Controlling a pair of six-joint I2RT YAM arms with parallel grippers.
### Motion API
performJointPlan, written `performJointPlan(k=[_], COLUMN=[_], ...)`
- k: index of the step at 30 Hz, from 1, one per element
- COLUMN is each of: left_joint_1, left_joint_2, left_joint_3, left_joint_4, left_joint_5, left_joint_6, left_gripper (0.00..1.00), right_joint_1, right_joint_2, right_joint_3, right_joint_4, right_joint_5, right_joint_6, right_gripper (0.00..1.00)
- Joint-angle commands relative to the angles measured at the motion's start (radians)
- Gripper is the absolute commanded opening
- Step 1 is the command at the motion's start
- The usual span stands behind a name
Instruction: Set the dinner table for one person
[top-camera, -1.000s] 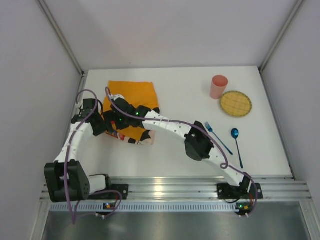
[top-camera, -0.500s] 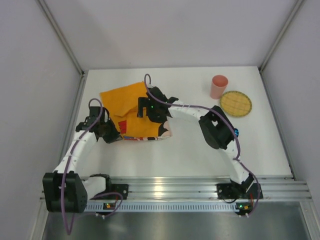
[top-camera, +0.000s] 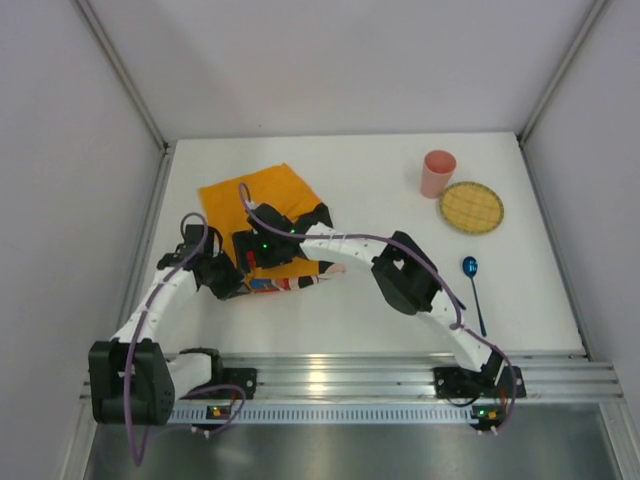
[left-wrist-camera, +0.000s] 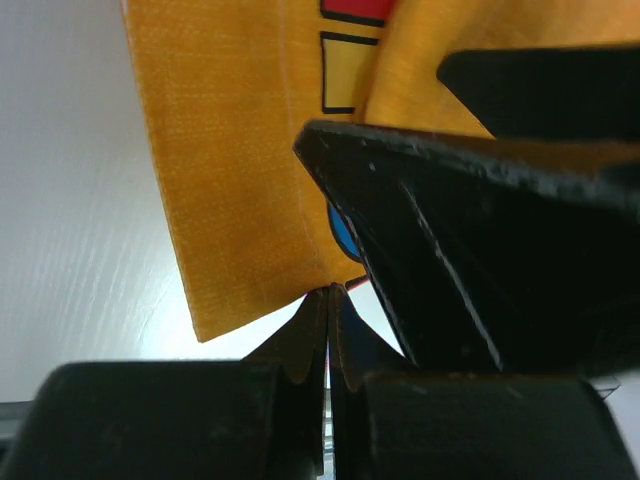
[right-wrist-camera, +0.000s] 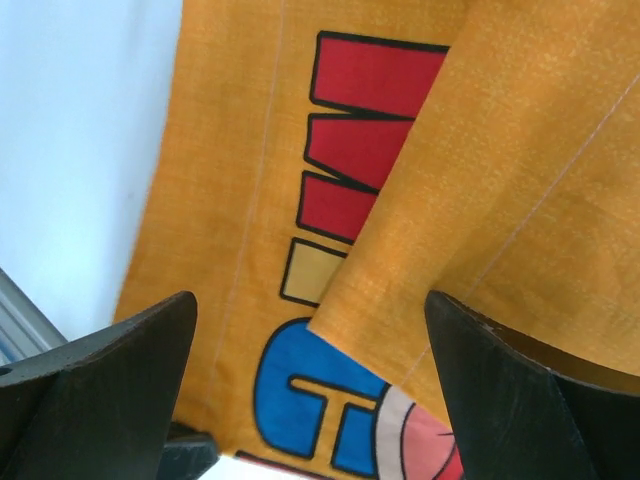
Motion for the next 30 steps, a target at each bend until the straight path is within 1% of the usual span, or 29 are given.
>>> performJointPlan(k=[1, 2, 4, 5, 7, 10, 11, 13, 14, 16, 17, 20, 22, 24, 26, 28, 30], left_joint_1=[-0.015, -0.023, -0.039, -0.039, -0.041, -0.041, -0.043, -0.043, -0.043, -0.043, -0.043, -0.043, -0.043, -0.043, -0.043, -0.043, -0.043], left_joint_2=[-0.024, -0.029, -0.060, -0.067, -0.074, -0.070, -0.072, -0.089, -0.095, -0.106, -0.106, -0.081, -0.067, -0.055, -0.052, -0.054, -0.054], left_joint_3=[-0.060, -0.110, -0.190, -0.207, -0.227, -0.224, -0.223, -0.223, -0.223, -0.223, -0.221, -0.214, -0.206, -0.204, -0.207, -0.214, -0.218], left_joint_4=[0.013, 0.022, 0.088, 0.105, 0.126, 0.122, 0.122, 0.116, 0.113, 0.107, 0.111, 0.122, 0.126, 0.139, 0.151, 0.153, 0.157], left_joint_5=[-0.036, -0.044, -0.061, -0.073, -0.081, -0.079, -0.081, -0.087, -0.090, -0.098, -0.098, -0.092, -0.092, -0.089, -0.089, -0.092, -0.093], left_joint_6=[-0.121, -0.162, -0.190, -0.202, -0.205, -0.202, -0.202, -0.202, -0.201, -0.198, -0.196, -0.190, -0.184, -0.182, -0.184, -0.182, -0.181], left_gripper=[0.00, 0.00, 0.00, 0.00, 0.00, 0.00, 0.00, 0.00, 0.00, 0.00, 0.00, 0.00, 0.00, 0.00, 0.00, 0.00, 0.00], right_joint_1=[0.001, 0.001, 0.012, 0.017, 0.030, 0.035, 0.035, 0.038, 0.040, 0.040, 0.040, 0.038, 0.037, 0.035, 0.041, 0.053, 0.072], right_joint_2=[-0.033, -0.033, -0.021, -0.010, 0.036, 0.102, 0.116, 0.131, 0.131, 0.117, 0.111, 0.090, 0.076, 0.062, 0.038, 0.022, 0.010], right_joint_3=[-0.046, -0.057, -0.066, -0.060, -0.025, 0.032, 0.041, 0.040, 0.034, 0.006, -0.015, -0.045, -0.057, -0.062, -0.057, -0.052, -0.036], right_joint_4=[-0.104, -0.144, -0.188, -0.236, -0.271, -0.334, -0.339, -0.345, -0.346, -0.346, -0.346, -0.348, -0.350, -0.350, -0.342, -0.333, -0.333], right_joint_5=[0.042, 0.055, 0.109, 0.137, 0.192, 0.229, 0.227, 0.233, 0.237, 0.258, 0.266, 0.280, 0.284, 0.263, 0.243, 0.220, 0.215], right_joint_6=[-0.007, -0.015, -0.030, -0.047, -0.062, -0.067, -0.067, -0.068, -0.075, -0.079, -0.088, -0.105, -0.110, -0.113, -0.113, -0.111, -0.107], right_gripper=[0.98, 0.97, 0.96, 0.95, 0.93, 0.82, 0.73, 0.63, 0.53, 0.44, 0.36, 0.29, 0.30, 0.52, 0.70, 0.73, 0.74])
